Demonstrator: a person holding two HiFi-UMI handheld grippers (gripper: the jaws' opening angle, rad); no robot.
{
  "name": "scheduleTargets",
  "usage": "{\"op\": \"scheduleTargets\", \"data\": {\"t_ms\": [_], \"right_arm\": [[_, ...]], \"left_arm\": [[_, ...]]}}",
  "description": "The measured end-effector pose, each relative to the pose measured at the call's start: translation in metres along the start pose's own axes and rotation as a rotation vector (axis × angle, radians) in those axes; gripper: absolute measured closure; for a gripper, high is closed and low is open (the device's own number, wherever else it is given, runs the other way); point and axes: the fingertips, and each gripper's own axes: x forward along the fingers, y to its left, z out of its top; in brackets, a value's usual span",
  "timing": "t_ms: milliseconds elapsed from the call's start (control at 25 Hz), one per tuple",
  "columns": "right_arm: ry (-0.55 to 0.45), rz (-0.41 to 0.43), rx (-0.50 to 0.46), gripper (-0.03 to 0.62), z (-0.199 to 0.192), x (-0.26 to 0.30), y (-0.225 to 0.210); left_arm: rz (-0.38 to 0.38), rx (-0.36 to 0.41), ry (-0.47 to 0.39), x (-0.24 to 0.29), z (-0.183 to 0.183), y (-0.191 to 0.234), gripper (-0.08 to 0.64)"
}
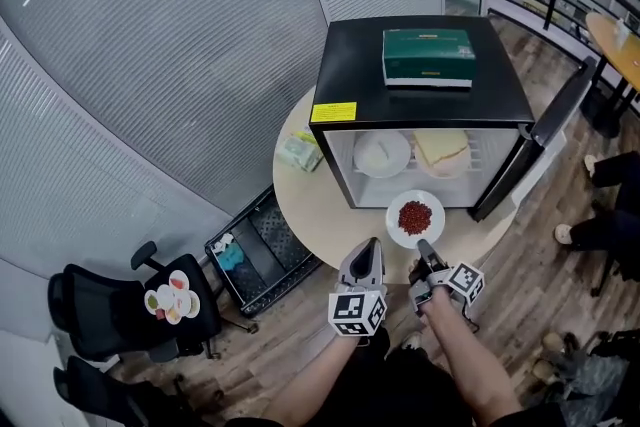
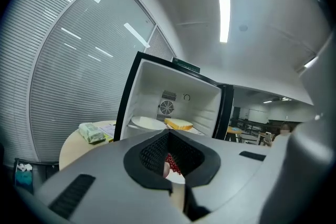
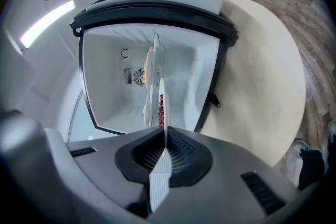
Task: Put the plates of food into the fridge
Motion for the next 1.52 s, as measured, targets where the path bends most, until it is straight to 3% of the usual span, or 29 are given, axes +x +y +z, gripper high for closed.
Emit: {"op": "scheduleTargets", "data": {"t_ms": [600, 1040, 1520], "right_arm": [[0.026, -0.004, 0.024, 0.575, 0.02, 0.076, -0.045], [-0.006, -0.019, 0.033, 0.575, 0.049, 0.109, -0.072], [-0.06, -0.043, 0.096, 0.575, 0.054, 0.131, -0.088]], "left_arm": [[-0.008, -0.031, 0.111, 0.078, -0.048, 0.048, 0.557], [-0.019, -0.043, 0.122, 0.124, -0.057, 0.054, 0.557], [-0.039, -0.057, 0.134, 0.127, -0.06, 0.062, 0.557]]}}
